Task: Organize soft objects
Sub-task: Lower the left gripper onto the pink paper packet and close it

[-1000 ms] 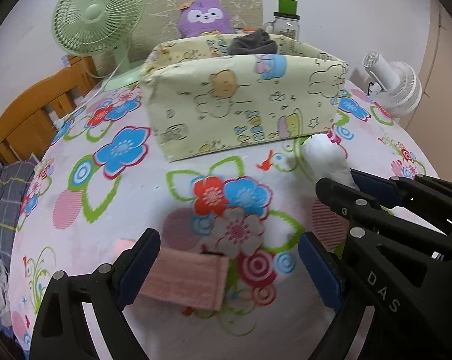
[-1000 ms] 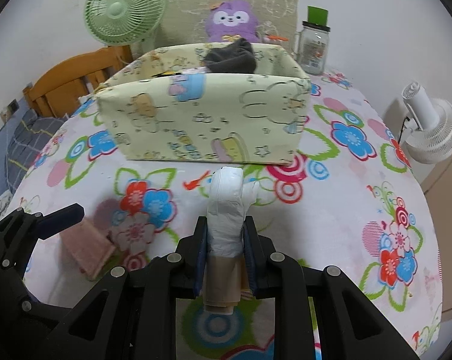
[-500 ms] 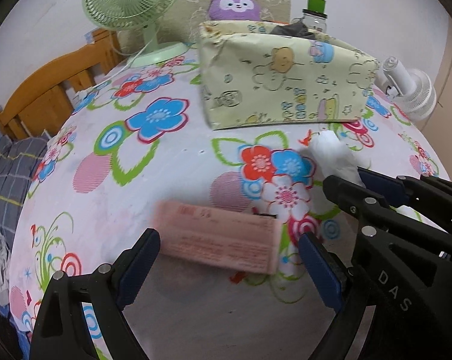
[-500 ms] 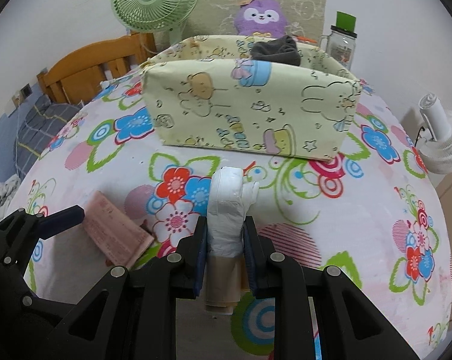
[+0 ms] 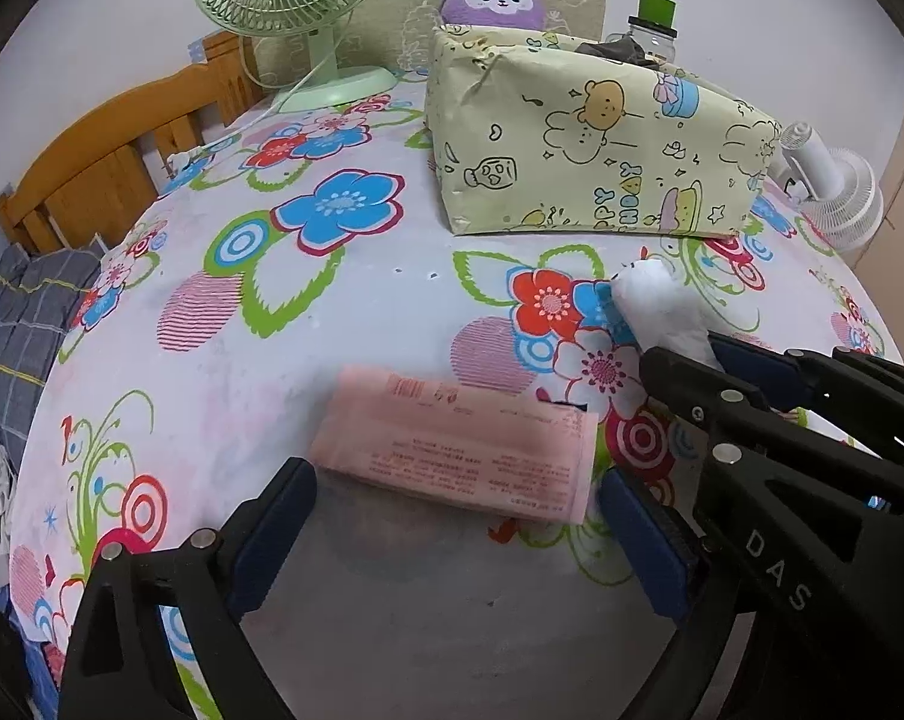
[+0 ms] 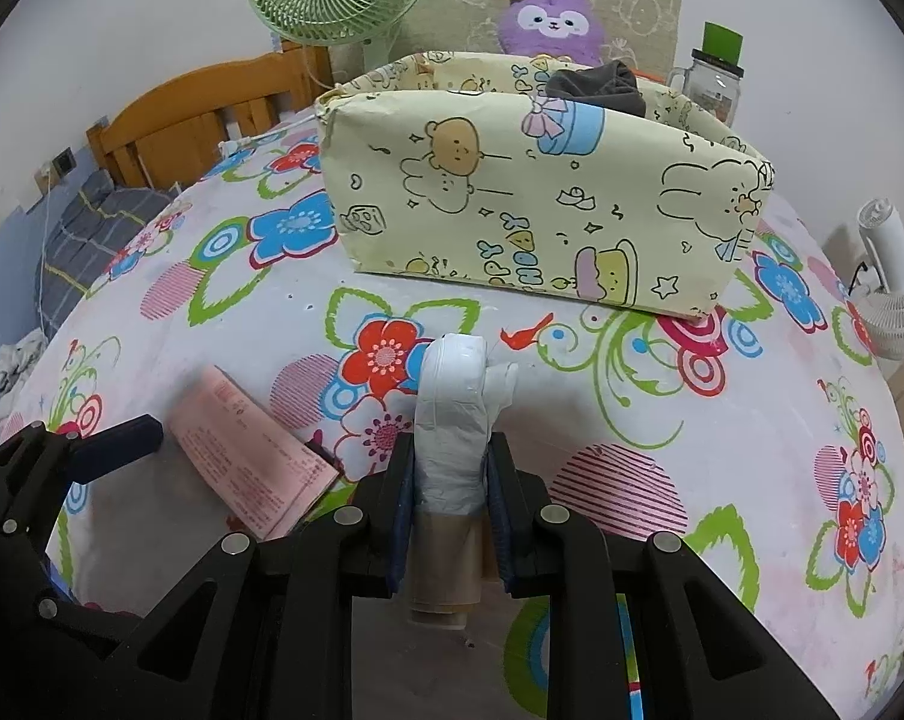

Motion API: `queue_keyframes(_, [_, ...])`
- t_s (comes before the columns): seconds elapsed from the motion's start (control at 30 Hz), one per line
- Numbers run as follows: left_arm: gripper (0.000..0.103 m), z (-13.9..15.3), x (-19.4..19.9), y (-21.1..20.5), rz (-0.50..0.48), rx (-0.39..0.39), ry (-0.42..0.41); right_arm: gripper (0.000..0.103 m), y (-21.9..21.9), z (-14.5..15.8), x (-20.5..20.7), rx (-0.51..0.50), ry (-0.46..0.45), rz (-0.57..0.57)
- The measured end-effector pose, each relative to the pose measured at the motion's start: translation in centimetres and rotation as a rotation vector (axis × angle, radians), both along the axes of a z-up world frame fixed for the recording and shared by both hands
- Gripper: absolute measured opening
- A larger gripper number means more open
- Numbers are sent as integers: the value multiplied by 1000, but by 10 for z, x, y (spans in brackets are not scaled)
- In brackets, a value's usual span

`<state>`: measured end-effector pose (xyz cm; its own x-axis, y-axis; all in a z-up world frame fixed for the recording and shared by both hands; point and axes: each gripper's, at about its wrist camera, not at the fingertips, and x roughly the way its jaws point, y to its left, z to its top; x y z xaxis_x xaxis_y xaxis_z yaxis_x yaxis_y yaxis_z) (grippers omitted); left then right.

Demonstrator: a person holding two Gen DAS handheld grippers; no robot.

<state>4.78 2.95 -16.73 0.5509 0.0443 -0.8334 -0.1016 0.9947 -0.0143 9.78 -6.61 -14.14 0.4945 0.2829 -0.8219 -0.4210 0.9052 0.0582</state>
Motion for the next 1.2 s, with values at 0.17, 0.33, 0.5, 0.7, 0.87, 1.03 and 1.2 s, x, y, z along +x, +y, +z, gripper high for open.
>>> queue_keyframes(0.17, [97,2,11,-5,-32,-25,-1,25,-7,3,6,5,-3,-22])
queue_keyframes(0.33, [97,3,23,-14,-64,-24,-2,25,-17,6,13,5,-4,-52])
queue_keyframes(0.5, [97,3,33,-23,-91,-27,-2,25,-25,5,20,-2,0,-75])
queue_keyframes(0.7, [70,4,32,-28,-94,-5,-33,25,-26,1,24,-16,10,-79])
queue_keyframes(0.87, [69,7,26,-23,-84,-7,-30,25,-21,0,24,-12,13,-67])
queue_keyframes(1.03, [75,6,17,-25,-67,6,-17,25,-15,1,18,-10,9,-39])
queue_keyframes(1.2, [72,7,5,-21,-46,-31,-24,25,-14,4,11,-8,1,-33])
